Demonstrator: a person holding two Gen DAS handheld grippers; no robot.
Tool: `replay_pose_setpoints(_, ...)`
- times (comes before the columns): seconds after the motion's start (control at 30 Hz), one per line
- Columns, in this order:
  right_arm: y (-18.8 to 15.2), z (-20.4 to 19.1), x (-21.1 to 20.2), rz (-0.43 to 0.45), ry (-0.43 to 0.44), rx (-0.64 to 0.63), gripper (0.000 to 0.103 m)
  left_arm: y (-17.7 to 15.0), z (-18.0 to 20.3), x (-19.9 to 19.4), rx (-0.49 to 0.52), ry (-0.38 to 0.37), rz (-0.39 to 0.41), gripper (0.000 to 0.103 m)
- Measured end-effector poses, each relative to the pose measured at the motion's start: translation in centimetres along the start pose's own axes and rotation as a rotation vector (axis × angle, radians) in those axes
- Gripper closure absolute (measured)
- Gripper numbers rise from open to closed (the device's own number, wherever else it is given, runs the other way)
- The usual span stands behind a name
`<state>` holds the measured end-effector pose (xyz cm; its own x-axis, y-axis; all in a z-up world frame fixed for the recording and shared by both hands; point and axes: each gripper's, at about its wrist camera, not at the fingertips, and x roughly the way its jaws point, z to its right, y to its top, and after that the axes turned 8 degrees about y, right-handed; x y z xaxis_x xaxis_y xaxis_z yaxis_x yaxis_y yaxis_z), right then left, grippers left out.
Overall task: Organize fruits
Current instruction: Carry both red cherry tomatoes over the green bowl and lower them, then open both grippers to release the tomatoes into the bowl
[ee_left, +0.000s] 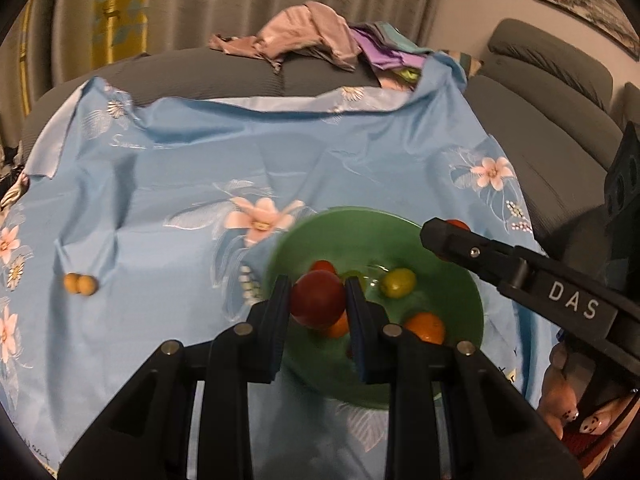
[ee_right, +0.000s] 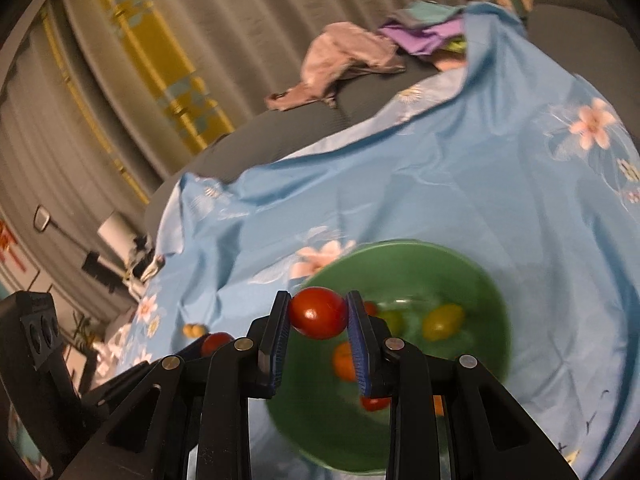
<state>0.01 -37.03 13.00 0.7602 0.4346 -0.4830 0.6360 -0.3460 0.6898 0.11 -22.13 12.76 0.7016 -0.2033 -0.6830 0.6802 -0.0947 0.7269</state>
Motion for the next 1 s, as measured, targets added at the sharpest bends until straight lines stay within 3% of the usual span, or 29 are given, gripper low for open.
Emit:
replay_pose_setpoints(0.33,0.2,4.0,0.5,-0.031,-0.088,0.086,0.074,-0.4,3.4,3.9,0.05,-0.036,-0.088,0.076)
replay_pose_setpoints(0.73,-0.3,5.9,1.9,-0.109,-0.188,0.118,0.073,-1.7,4.6,6.8,0.059,-0.05,-0.177,0.075)
replay_pose_setpoints(0.8,-0.3,5.8,2.1,-0.125,-0.194,0.109,0.071,-1.7,4.5,6.5,0.055,-0.05,-0.174,0.064)
replay_pose_setpoints(0.83,-0.3,5.7,2.1,-0.126,-0.189,0.107,0.063,-1.7,4.3,6.3,0.051,-0.053,-0.167,0.049)
replay_pose_setpoints(0.9,-0.2,5.6,1.9,-0.118,-0.177,0.105,0.049,-1.5,3.5,5.3,0.029,-0.053,-0.141,0.034)
replay_pose_setpoints(1.0,0.0,5.0,1.7,-0.099,-0.164,0.089,0.048,-1.3,2.0,4.0,0.003,-0.041,-0.116,0.033)
